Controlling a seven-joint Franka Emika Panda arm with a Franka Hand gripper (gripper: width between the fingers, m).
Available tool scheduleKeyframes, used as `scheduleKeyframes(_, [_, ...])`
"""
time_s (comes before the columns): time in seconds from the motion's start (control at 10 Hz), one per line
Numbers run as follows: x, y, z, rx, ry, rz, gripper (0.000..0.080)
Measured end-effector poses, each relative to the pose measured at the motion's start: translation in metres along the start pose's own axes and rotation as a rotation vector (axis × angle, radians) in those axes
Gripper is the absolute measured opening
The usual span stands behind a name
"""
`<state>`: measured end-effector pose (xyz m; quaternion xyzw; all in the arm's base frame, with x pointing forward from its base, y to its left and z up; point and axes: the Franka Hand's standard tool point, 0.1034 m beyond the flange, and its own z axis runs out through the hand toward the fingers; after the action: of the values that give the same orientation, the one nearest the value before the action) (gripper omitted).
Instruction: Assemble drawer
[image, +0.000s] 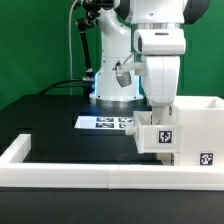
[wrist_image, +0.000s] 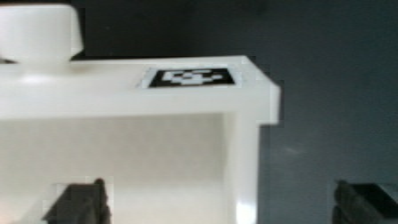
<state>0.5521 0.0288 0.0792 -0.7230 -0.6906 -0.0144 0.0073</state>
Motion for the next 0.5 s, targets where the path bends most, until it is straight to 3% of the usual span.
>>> scheduleKeyframes(0.3, [-0.018,0.014,-0.022,0.025,-0.021,-0.003,0.0649])
scheduleKeyframes(0.5, [-0.029,0.032,-0.039,0.019,-0.028,-0.001,0.0649])
